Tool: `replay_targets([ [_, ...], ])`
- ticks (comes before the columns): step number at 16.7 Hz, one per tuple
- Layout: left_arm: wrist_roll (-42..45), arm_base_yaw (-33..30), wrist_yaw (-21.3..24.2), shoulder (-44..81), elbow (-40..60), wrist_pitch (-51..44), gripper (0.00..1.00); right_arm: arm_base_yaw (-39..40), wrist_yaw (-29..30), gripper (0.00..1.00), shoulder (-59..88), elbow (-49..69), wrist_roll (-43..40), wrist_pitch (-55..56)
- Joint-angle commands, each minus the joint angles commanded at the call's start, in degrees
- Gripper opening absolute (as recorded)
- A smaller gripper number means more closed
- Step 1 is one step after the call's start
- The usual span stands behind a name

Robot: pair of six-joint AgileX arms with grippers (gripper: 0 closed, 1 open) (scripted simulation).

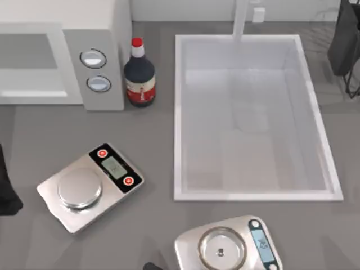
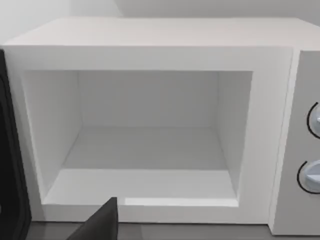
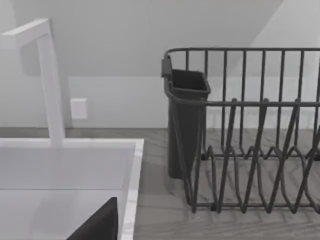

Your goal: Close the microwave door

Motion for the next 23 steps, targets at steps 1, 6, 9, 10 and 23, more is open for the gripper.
replay_targets([
  [1,0.0,0.0,0.0,0.0,0.0,0.0,1.0,0.0,0.0,1.0,0.0,0.0,0.0,0.0],
  [6,0.0,0.0,0.0,0.0,0.0,0.0,0.62,0.0,0.0,1.0,0.0,0.0,0.0,0.0],
  [9,0.0,0.0,0.0,0.0,0.0,0.0,0.4,0.0,0.0,1.0,0.0,0.0,0.0,0.0],
  [10,0.0,0.0,0.0,0.0,0.0,0.0,0.32,0.0,0.0,1.0,0.0,0.0,0.0,0.0],
  [23,0.0,0.0,0.0,0.0,0.0,0.0,0.0,0.0,0.0,1.0,0.0,0.0,0.0,0.0],
])
